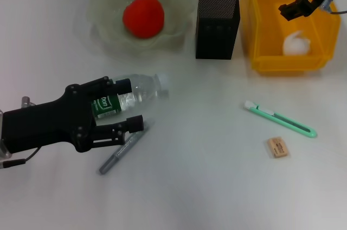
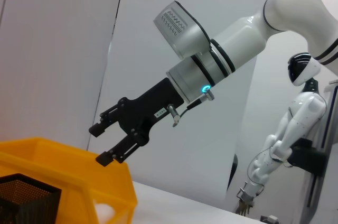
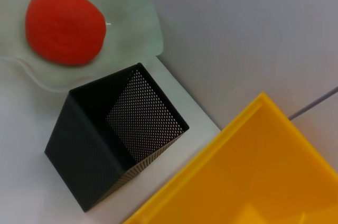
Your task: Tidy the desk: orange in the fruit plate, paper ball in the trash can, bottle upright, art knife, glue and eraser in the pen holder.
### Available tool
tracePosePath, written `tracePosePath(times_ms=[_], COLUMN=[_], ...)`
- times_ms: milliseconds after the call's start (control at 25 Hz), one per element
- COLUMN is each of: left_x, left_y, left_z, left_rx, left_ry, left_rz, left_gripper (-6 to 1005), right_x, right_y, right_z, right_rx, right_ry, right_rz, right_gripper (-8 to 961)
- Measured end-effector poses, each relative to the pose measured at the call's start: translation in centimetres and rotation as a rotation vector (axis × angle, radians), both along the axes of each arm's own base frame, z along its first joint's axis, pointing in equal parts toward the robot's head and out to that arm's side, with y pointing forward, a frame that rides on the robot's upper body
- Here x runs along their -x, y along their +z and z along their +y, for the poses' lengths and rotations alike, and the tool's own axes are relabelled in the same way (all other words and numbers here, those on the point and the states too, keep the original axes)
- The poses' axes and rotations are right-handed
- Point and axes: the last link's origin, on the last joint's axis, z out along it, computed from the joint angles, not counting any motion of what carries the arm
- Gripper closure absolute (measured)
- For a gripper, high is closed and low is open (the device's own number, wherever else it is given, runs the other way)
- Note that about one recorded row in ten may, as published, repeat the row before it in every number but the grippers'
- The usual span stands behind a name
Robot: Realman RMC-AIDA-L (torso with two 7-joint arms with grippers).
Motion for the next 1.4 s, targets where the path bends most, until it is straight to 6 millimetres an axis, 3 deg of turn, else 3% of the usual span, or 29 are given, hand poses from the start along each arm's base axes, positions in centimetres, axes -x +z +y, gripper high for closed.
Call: tracePosePath(times_ms=[120, 400, 640, 880, 1120, 1400], left_x=[0.1, 0.3, 0.2, 0.2, 0.0, -3.0], left_y=[0.1, 0.3, 0.3, 0.6, 2.8, 4.7], left_z=[0.0, 0.0, 0.1, 0.6, 2.6, 5.9], left_rx=[-0.006, -0.004, -0.006, -0.01, 0.023, 0.028], left_ry=[0.006, 0.012, 0.004, -0.005, 0.037, 0.078], left_rz=[0.0, 0.002, 0.005, 0.033, 0.199, 0.498], left_gripper=[162, 163, 164, 164, 165, 166], right_x=[0.3, 1.9, 2.2, 2.1, 0.3, -4.1], right_y=[0.3, 1.2, 0.4, -1.1, -1.8, -1.1], right_z=[-0.6, -4.2, -6.6, -7.4, -7.8, -8.9], right_rx=[0.015, 0.187, 0.37, 0.48, 0.5, 0.479], right_ry=[-0.026, -0.177, -0.278, -0.28, -0.213, -0.077], right_rz=[0.001, -0.069, -0.095, -0.018, 0.088, 0.275], right_gripper=[206, 170, 169, 169, 169, 169])
